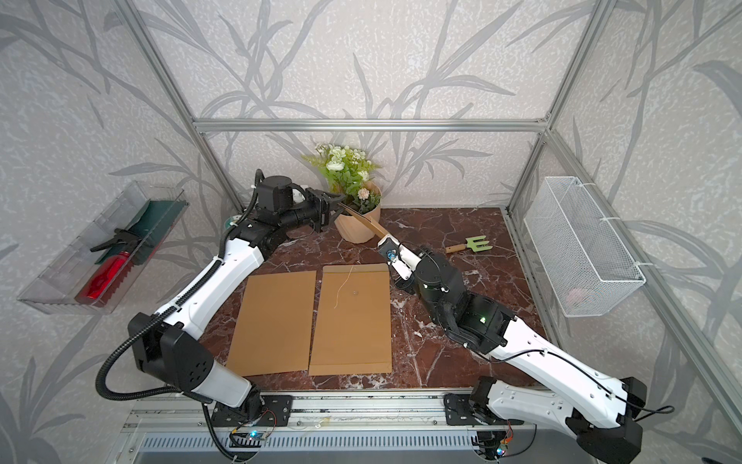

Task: Open the file bag
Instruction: Pick up the file bag from the center of the board.

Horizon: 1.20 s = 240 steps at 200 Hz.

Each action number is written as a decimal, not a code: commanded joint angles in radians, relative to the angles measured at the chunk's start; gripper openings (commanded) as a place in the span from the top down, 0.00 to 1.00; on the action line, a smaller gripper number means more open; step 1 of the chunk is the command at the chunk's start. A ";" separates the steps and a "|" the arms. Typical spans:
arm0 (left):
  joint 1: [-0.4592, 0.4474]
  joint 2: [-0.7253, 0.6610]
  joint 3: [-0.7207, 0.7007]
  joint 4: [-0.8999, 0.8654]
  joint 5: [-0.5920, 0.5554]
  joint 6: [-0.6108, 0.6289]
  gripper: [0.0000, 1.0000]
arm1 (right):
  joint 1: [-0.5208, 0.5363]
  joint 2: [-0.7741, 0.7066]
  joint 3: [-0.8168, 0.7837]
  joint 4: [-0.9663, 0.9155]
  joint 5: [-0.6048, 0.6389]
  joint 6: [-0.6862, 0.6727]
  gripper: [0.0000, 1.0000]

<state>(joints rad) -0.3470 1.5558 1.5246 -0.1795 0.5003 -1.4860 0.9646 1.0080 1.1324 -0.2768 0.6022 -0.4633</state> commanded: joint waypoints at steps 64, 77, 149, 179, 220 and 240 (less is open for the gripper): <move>-0.014 -0.002 -0.038 0.112 0.038 -0.062 0.87 | 0.028 -0.003 0.026 0.100 0.023 -0.056 1.00; -0.014 -0.005 -0.044 0.125 0.035 -0.066 0.89 | 0.030 -0.007 0.021 0.101 0.027 -0.058 1.00; -0.014 -0.008 -0.023 0.168 0.026 -0.052 1.00 | 0.079 -0.080 -0.016 0.081 0.050 -0.039 0.81; -0.014 0.025 0.024 0.233 0.035 -0.029 1.00 | 0.088 -0.110 -0.015 -0.019 0.031 0.028 0.64; -0.014 0.114 0.139 0.310 0.082 0.034 1.00 | 0.089 -0.117 0.013 -0.217 -0.070 0.172 0.52; -0.014 0.154 0.176 0.376 0.107 0.061 1.00 | 0.088 -0.129 0.010 -0.279 -0.129 0.242 0.50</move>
<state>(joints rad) -0.3553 1.6741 1.6360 0.0715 0.5537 -1.4612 1.0473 0.8978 1.1210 -0.4347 0.5564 -0.3450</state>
